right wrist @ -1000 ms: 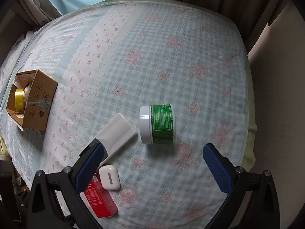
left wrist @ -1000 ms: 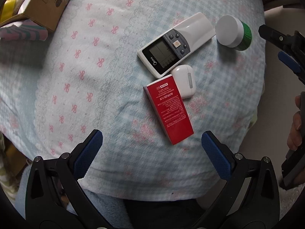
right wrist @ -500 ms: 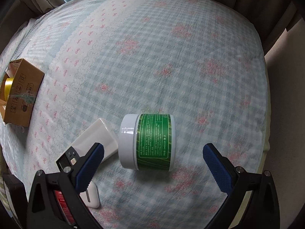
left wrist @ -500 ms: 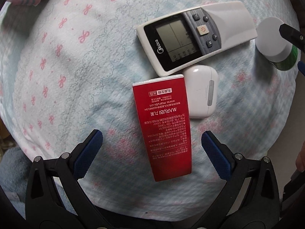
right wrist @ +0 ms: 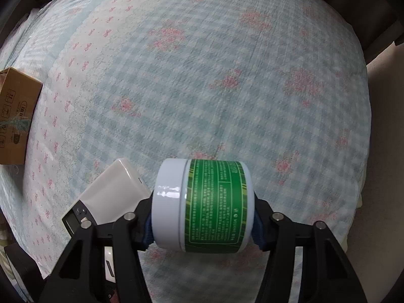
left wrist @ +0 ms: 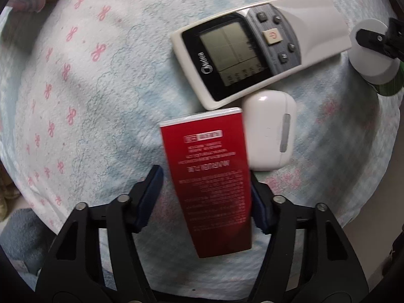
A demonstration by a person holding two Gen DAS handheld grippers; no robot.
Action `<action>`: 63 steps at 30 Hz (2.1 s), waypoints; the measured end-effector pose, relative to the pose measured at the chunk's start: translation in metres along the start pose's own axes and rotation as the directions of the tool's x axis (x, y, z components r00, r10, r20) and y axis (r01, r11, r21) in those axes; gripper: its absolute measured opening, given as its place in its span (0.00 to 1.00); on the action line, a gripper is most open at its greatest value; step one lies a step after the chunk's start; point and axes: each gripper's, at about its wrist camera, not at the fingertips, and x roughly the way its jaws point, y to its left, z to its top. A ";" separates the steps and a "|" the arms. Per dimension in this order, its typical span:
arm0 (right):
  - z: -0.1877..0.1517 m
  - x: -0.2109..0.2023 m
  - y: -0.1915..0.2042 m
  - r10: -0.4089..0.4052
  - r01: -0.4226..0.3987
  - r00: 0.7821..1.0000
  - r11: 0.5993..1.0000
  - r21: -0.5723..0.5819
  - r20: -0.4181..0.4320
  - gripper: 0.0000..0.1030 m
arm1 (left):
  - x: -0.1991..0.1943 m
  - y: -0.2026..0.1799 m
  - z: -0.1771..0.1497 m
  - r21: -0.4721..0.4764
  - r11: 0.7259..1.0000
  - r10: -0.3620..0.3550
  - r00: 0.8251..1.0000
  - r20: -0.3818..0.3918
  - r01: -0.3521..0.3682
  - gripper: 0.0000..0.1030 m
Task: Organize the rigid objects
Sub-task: 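Grasp the red box with the left tool while the right tool grasps the green-labelled jar, then carry the red box and green-labelled jar over the cardboard box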
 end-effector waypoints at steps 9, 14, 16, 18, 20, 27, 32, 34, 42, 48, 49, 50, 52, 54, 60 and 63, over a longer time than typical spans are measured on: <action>-0.002 -0.001 -0.001 -0.009 0.009 1.000 1.000 -0.006 0.017 0.51 | -0.004 -0.005 -0.010 0.048 0.999 -0.021 1.000 0.012 0.020 0.41; -0.011 -0.001 -0.002 -0.009 0.009 1.000 1.000 0.000 0.025 0.51 | -0.007 -0.006 -0.015 0.068 0.997 -0.040 0.999 0.017 0.039 0.40; -0.016 -0.003 -0.003 -0.008 0.007 1.000 1.000 0.007 0.027 0.51 | -0.009 -0.006 -0.017 0.080 0.996 -0.051 0.999 0.017 0.050 0.39; -0.019 -0.004 -0.005 -0.006 0.005 1.000 1.000 0.016 0.026 0.51 | -0.013 -0.008 -0.019 0.101 0.994 -0.054 0.998 0.025 0.051 0.39; -0.024 -0.006 -0.006 0.001 -0.002 1.000 0.999 0.032 0.028 0.50 | -0.018 -0.011 -0.022 0.120 0.991 -0.057 0.998 0.033 0.053 0.39; -0.037 -0.018 -0.017 0.081 -0.089 0.995 0.986 0.138 0.059 0.50 | -0.030 -0.010 -0.029 0.153 0.983 -0.107 0.993 0.046 0.099 0.39; -0.053 -0.040 -0.015 0.106 -0.121 0.990 0.975 0.185 0.089 0.50 | -0.055 -0.017 -0.033 0.191 0.973 -0.143 0.987 0.079 0.126 0.39; -0.056 -0.049 -0.018 0.110 -0.127 0.989 0.971 0.202 0.096 0.50 | -0.064 -0.019 -0.032 0.193 0.970 -0.166 0.983 0.081 0.148 0.39; -0.048 -0.105 -0.011 0.069 -0.097 0.990 0.966 0.241 0.123 0.50 | -0.122 0.039 0.034 0.168 0.954 -0.268 0.957 0.114 0.248 0.39; -0.039 -0.150 0.016 0.047 -0.091 0.986 0.958 0.271 0.162 0.50 | -0.174 0.088 0.053 0.145 0.941 -0.327 0.930 0.169 0.305 0.39; -0.038 -0.157 0.023 0.049 -0.095 0.984 0.957 0.274 0.169 0.50 | -0.178 0.092 0.059 0.152 0.941 -0.328 0.927 0.183 0.303 0.39; -0.036 -0.164 0.029 0.052 -0.101 0.983 0.955 0.280 0.175 0.50 | -0.184 0.097 0.066 0.155 0.941 -0.327 0.925 0.195 0.300 0.39; -0.032 -0.175 0.046 0.061 -0.115 0.980 0.949 0.293 0.188 0.50 | -0.197 0.112 0.081 0.163 0.941 -0.326 0.920 0.216 0.295 0.39; -0.029 -0.187 0.062 0.066 -0.126 0.977 0.944 0.305 0.201 0.50 | -0.213 0.132 0.094 0.171 0.942 -0.323 0.918 0.230 0.289 0.39; -0.012 -0.209 0.126 0.075 -0.152 0.969 0.932 0.328 0.236 0.50 | -0.256 0.198 0.132 0.201 0.947 -0.302 0.913 0.275 0.252 0.39; 0.000 -0.212 0.163 0.108 -0.192 0.962 0.923 0.335 0.251 0.50 | -0.275 0.236 0.150 0.198 0.953 -0.279 0.913 0.296 0.227 0.39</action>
